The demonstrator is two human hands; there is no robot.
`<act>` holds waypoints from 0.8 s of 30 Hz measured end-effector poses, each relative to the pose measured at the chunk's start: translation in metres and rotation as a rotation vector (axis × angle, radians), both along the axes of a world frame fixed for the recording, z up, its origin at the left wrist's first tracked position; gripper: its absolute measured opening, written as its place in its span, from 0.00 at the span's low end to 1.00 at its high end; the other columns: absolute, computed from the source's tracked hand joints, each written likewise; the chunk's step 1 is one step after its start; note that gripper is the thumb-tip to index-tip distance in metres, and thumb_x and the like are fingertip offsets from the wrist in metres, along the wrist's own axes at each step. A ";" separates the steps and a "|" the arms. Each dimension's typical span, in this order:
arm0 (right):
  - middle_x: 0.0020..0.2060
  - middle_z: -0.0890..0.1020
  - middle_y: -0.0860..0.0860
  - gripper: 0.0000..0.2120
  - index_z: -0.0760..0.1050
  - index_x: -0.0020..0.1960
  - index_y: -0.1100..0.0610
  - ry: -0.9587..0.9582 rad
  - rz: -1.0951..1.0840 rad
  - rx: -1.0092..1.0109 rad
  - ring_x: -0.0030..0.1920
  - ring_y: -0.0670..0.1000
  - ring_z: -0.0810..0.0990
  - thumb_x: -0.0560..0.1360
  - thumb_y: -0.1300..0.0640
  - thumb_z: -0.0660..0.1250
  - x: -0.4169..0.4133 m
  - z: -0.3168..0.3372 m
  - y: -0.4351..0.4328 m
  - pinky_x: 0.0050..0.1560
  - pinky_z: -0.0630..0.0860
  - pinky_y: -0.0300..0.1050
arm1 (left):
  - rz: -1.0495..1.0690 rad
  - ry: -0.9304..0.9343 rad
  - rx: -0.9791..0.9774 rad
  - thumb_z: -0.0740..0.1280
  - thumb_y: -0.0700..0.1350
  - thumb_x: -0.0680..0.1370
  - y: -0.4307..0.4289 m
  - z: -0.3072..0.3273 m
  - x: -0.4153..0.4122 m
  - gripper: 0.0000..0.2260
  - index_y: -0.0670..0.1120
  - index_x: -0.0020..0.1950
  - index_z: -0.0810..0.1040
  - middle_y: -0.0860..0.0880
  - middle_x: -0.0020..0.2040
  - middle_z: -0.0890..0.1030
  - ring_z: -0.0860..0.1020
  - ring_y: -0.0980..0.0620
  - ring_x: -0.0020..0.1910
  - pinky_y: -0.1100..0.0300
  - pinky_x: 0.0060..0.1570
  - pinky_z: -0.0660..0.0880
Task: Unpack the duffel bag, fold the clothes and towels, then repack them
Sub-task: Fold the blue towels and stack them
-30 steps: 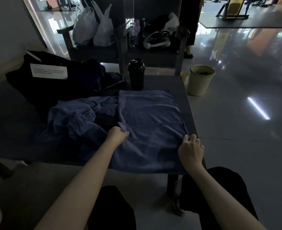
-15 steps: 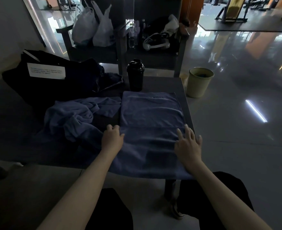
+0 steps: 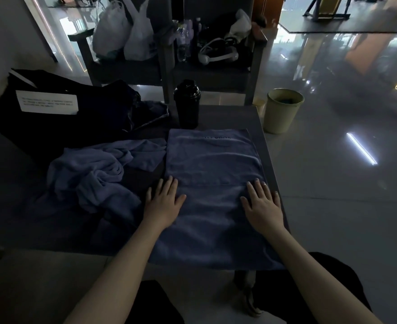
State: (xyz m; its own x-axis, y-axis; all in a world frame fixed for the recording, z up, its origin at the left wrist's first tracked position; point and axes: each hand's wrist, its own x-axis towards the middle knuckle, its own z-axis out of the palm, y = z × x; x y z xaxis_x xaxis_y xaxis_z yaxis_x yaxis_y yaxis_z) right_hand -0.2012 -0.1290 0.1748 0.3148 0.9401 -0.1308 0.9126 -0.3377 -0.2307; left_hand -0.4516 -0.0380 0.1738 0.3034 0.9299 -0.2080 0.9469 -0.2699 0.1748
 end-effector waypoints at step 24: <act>0.61 0.71 0.61 0.17 0.69 0.62 0.61 -0.003 -0.275 0.202 0.61 0.62 0.71 0.80 0.50 0.57 0.059 0.018 0.183 0.60 0.66 0.55 | 0.340 -0.182 0.165 0.57 0.51 0.81 0.185 0.021 0.046 0.20 0.41 0.69 0.67 0.42 0.69 0.67 0.68 0.41 0.65 0.46 0.62 0.69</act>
